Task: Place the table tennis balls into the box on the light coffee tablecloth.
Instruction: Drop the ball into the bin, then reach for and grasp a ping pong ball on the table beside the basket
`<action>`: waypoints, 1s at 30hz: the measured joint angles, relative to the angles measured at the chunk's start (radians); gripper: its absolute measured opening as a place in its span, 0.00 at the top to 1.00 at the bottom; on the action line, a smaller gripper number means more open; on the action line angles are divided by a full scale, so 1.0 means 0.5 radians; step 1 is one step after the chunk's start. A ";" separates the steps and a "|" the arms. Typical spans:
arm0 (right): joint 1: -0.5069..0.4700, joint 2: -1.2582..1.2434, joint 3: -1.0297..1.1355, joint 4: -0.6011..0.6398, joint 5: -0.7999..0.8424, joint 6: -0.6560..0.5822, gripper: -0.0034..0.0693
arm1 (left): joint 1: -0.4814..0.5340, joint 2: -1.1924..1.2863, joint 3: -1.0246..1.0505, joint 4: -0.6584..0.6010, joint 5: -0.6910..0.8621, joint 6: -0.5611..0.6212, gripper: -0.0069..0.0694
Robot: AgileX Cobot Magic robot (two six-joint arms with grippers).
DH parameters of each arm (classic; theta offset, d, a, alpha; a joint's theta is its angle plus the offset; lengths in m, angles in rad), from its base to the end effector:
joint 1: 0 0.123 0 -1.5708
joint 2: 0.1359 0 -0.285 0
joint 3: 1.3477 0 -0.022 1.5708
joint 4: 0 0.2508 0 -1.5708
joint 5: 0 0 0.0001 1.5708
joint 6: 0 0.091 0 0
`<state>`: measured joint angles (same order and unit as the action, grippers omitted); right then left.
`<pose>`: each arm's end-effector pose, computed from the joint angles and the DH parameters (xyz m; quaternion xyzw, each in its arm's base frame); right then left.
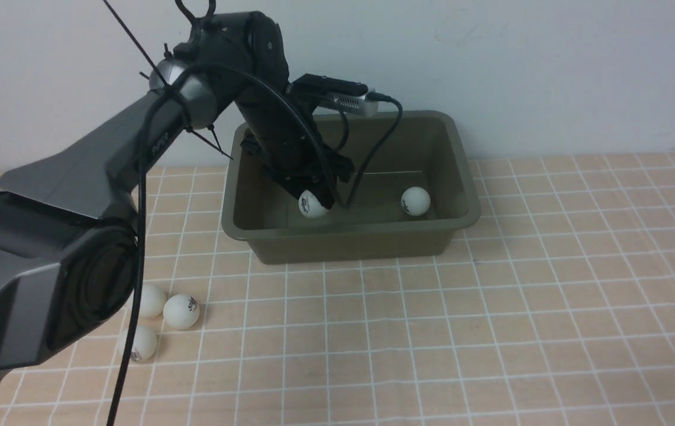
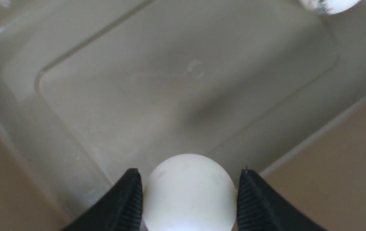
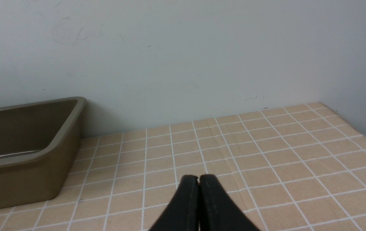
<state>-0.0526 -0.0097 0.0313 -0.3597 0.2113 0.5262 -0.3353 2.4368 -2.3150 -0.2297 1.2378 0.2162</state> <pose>0.0556 -0.0097 0.1852 0.1091 0.7443 0.0121 0.6588 0.4830 -0.1890 0.2051 0.2473 0.9510 -0.1213 0.1407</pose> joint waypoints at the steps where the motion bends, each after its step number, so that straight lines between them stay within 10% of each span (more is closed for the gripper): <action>1: 0.000 0.000 0.000 0.000 0.000 0.000 0.97 | 0.000 0.006 0.000 0.002 0.000 0.000 0.50; 30: 0.000 0.000 0.000 0.000 0.000 0.000 0.97 | 0.199 -1.101 0.188 0.377 0.022 -0.106 0.38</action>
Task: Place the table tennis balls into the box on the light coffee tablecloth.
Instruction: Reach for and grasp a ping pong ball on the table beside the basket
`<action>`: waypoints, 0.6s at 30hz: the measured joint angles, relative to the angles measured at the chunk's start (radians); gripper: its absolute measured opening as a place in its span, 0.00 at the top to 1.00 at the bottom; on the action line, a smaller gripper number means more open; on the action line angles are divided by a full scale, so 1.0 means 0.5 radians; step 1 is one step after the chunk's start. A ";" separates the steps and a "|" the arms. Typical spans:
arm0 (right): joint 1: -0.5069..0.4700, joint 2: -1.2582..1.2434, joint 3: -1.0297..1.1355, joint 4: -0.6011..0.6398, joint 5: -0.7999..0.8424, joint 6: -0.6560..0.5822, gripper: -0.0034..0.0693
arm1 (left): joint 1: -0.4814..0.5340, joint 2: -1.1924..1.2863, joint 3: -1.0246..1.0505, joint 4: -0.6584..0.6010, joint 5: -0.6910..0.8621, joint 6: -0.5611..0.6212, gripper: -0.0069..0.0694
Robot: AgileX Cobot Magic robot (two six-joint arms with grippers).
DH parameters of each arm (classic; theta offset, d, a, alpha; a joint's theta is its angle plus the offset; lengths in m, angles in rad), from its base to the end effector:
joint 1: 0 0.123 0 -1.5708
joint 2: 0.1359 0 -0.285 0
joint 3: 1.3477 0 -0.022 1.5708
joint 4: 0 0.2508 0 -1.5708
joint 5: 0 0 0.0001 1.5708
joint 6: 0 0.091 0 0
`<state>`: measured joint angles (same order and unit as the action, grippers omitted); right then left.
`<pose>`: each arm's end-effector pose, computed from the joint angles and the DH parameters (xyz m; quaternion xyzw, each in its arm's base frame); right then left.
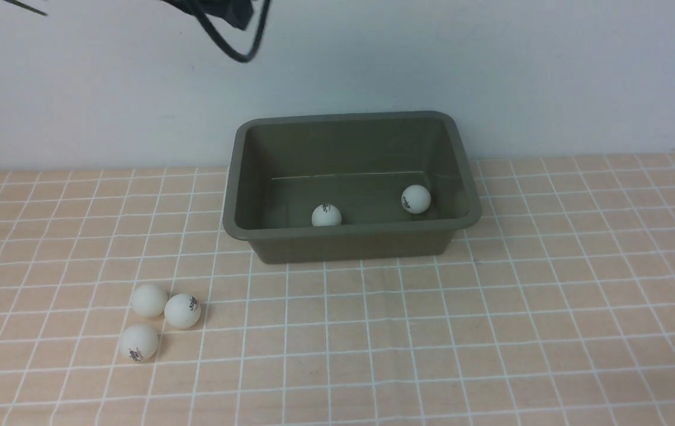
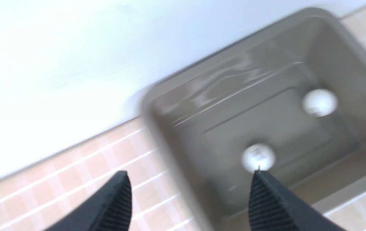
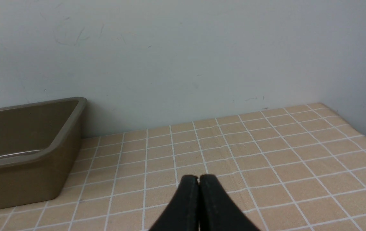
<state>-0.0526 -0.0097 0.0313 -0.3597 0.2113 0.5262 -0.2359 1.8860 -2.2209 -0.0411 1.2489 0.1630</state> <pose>0.0556 -0.0097 0.1852 0.1091 0.7443 0.0121 0.6588 0.3935 -0.0982 0.4353 0.1855 0.9127 -0.0338 0.3624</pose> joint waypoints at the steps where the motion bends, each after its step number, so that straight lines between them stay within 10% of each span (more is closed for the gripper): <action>1: 0.000 0.000 0.000 0.000 0.000 0.000 0.97 | 0.013 -0.046 0.055 0.036 0.000 -0.023 0.38; 11: 0.000 0.000 0.000 0.000 0.000 0.000 0.97 | 0.183 -0.579 1.379 0.130 -0.050 -0.058 0.38; 18: 0.000 0.000 0.000 0.000 0.000 0.000 0.97 | 0.256 -0.602 2.023 0.127 -0.666 -0.058 0.38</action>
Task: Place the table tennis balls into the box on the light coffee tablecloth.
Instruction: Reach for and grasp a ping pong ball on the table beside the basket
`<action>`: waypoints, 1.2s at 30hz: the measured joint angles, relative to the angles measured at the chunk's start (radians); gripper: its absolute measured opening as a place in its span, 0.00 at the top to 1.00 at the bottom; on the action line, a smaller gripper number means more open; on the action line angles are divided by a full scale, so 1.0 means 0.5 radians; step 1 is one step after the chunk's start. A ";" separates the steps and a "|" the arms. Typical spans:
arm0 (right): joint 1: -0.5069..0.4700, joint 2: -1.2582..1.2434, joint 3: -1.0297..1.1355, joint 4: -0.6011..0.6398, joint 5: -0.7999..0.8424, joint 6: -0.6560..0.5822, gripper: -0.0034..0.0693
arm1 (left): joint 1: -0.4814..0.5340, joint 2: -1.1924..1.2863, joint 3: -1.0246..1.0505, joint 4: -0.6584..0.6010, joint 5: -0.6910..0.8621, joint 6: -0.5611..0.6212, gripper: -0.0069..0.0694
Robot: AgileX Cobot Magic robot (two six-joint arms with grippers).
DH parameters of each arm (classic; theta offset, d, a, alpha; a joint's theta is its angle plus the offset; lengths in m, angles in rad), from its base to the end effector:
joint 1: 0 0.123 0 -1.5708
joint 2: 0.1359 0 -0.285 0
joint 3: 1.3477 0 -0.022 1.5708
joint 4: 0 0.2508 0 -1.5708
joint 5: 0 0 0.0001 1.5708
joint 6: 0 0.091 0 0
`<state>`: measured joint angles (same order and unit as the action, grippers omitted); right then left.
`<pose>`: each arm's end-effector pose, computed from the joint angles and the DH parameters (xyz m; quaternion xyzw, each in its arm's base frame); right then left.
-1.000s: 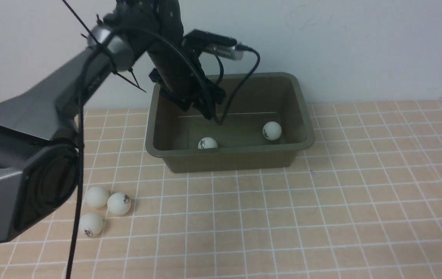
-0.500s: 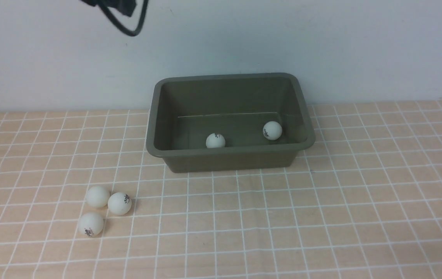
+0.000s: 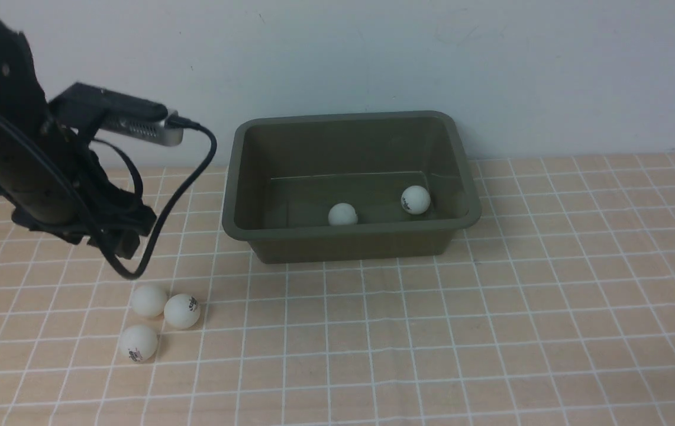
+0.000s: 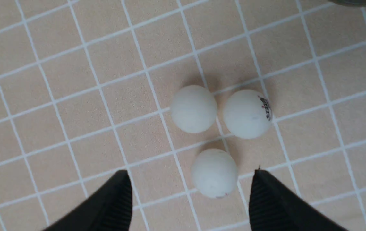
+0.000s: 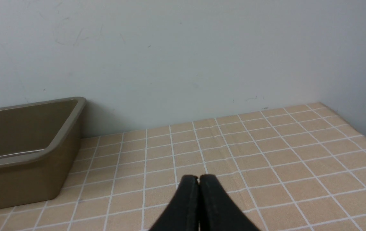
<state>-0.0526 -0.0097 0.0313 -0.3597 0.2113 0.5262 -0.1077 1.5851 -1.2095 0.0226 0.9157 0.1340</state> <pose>0.0556 -0.0097 0.1852 0.1091 0.7443 0.0121 0.6588 0.3202 -0.0330 0.2696 0.1236 0.9754 0.0125 0.1822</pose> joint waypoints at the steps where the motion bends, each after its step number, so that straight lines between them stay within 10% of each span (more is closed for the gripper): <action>1: 0.000 0.000 0.000 0.000 0.000 0.000 0.97 | 0.011 0.000 0.050 -0.008 -0.091 -0.002 0.38; 36: 0.000 0.000 0.000 0.000 0.000 0.000 0.97 | 0.083 0.536 0.145 -0.252 -0.557 -0.093 0.38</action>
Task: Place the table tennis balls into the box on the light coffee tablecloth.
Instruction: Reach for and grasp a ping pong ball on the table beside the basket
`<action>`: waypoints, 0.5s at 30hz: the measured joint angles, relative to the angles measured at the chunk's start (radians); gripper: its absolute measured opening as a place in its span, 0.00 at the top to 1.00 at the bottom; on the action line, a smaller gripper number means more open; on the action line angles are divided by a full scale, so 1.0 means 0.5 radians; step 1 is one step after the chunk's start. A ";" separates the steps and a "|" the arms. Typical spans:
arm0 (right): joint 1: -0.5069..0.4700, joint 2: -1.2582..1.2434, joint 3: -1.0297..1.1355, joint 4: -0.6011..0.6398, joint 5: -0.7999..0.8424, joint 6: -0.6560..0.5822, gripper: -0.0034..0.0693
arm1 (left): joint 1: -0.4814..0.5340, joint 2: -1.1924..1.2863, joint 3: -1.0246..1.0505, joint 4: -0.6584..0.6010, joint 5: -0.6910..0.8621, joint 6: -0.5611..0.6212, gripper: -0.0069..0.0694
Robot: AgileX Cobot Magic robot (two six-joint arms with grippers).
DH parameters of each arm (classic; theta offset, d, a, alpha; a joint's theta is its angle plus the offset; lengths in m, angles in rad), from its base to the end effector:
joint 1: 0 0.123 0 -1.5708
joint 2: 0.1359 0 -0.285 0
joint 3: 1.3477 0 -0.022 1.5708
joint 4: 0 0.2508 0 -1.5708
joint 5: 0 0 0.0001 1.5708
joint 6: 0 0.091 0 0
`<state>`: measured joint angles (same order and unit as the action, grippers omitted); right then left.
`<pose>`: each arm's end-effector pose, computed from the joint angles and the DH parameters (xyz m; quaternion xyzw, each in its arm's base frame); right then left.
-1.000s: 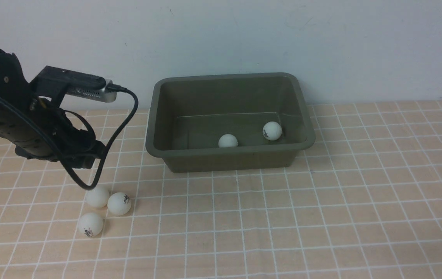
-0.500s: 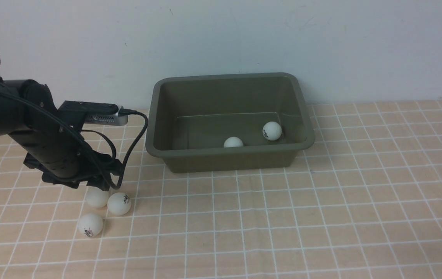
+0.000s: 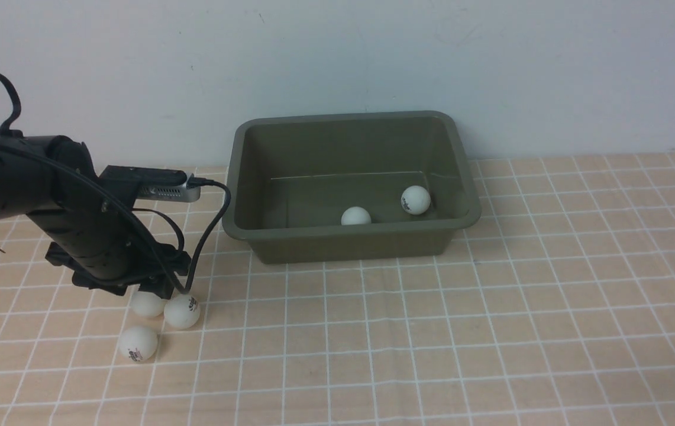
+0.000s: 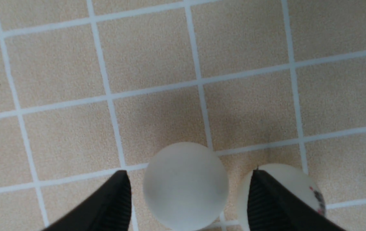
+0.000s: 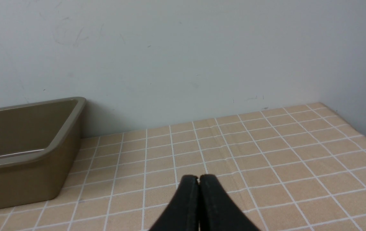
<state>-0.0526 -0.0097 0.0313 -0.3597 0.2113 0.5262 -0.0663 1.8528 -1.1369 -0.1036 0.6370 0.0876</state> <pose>0.0556 -0.0097 0.1852 0.1091 0.7443 0.0121 0.6588 0.3577 -0.0294 0.1672 0.0395 0.9869 -0.0351 0.1521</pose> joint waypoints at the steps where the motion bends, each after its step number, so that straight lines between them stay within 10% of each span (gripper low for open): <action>1: 0.000 0.000 0.000 0.000 0.000 0.000 0.97 | 0.000 0.008 0.000 0.000 -0.001 0.000 0.38; 15: 0.000 0.000 0.000 0.000 0.000 0.000 0.97 | 0.000 0.054 0.000 0.000 -0.046 -0.031 0.43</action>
<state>-0.0526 -0.0097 0.0313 -0.3597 0.2113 0.5262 -0.0663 1.8797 -1.1369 -0.1038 0.6140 0.0721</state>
